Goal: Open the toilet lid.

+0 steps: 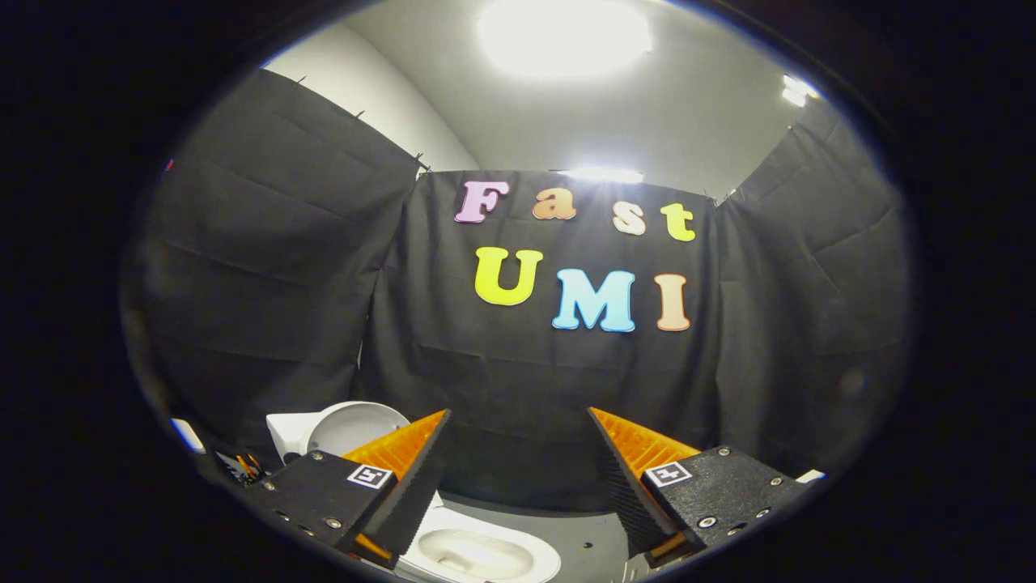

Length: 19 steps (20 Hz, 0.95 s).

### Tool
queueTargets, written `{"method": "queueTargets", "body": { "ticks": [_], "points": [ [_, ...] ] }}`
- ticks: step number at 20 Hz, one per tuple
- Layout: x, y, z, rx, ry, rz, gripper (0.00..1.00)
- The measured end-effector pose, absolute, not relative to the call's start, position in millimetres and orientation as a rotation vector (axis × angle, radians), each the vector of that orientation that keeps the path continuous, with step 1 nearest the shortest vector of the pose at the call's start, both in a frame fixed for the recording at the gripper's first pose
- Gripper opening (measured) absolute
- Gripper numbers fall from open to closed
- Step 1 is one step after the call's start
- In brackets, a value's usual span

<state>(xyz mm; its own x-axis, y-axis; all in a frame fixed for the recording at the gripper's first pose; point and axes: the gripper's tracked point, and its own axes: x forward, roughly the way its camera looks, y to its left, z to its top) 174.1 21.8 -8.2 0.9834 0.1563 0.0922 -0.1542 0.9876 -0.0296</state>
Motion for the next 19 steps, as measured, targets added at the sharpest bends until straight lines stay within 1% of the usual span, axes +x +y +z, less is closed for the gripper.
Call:
{"method": "queueTargets", "body": {
  "ticks": [3,6,10,16,19],
  "points": [
    [175,-21,-9,-0.050,-0.082,0.100,0.95],
    [167,-43,-18,-0.072,-0.055,0.071,0.95],
    [162,-49,-27,-0.031,-0.028,0.091,0.95],
    [159,-59,-23,-0.028,-0.046,0.056,0.95],
    [159,-60,-33,-0.006,-0.026,0.051,0.95]
  ]
}}
